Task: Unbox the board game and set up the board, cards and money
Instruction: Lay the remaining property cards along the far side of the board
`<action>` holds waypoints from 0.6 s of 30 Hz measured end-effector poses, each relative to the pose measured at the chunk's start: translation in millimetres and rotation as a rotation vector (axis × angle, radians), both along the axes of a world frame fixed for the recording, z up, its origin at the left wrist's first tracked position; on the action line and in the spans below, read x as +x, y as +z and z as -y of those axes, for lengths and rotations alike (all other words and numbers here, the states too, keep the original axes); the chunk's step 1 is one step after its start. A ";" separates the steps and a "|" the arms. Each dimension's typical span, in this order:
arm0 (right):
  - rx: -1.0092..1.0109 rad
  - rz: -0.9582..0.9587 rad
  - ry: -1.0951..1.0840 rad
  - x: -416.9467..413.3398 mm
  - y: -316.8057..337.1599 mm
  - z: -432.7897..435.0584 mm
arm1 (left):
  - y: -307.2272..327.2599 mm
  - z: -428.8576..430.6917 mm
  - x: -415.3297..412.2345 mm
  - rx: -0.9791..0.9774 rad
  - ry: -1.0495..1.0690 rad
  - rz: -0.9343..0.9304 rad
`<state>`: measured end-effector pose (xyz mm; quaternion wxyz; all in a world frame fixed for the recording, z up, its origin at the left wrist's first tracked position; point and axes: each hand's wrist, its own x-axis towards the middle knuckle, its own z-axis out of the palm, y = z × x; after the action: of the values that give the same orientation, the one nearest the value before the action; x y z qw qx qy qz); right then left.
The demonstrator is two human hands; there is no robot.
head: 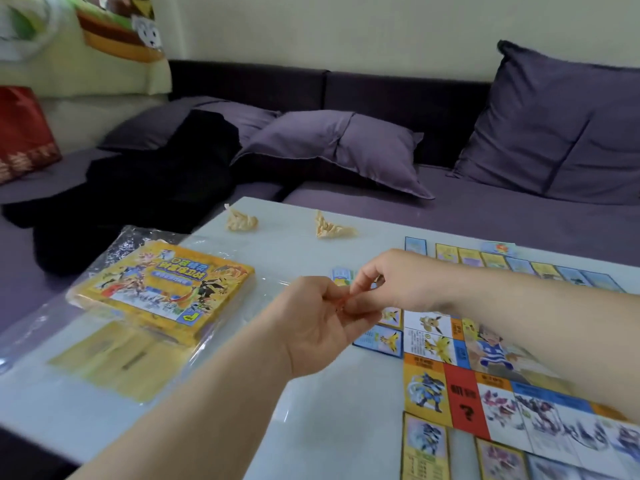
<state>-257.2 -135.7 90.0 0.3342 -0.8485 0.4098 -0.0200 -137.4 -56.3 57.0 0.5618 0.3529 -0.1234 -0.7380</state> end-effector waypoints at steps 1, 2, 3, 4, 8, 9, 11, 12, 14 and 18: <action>0.013 -0.023 0.006 4.3 1.6 -0.5 | -0.5 -2.7 4.6 -0.007 -0.004 0.015; 0.024 -0.038 0.015 8.1 2.8 -0.8 | -1.2 -4.9 8.6 -0.007 -0.005 0.039; 0.036 -0.049 0.025 11.4 3.5 -0.8 | -2.4 -6.5 12.0 -0.001 -0.001 0.067; 0.049 -0.059 0.032 14.5 3.1 -0.5 | -4.0 -8.1 14.8 0.007 0.008 0.096; 0.067 -0.055 0.022 27.0 -4.8 3.9 | -11.1 -10.3 19.9 0.013 0.086 0.206; 0.076 -0.027 0.007 30.2 -7.8 6.1 | -13.1 -9.5 20.7 0.015 0.113 0.236; 0.103 0.050 -0.034 35.4 -12.4 13.6 | -16.4 -6.3 23.8 0.013 0.173 0.256; 0.120 0.094 -0.072 36.9 -14.2 18.7 | -17.3 -4.4 26.0 0.013 0.205 0.247; 0.134 0.188 -0.186 37.3 -18.3 31.9 | -19.0 0.4 32.3 0.011 0.265 0.228; 0.022 0.261 -0.365 36.1 -36.0 63.7 | -20.7 8.5 45.2 -0.004 0.318 0.209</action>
<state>-221.1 -199.4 54.0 0.3844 -0.7469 0.5100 -0.1851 -92.3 -64.9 36.3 0.6563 0.4415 -0.1251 -0.5989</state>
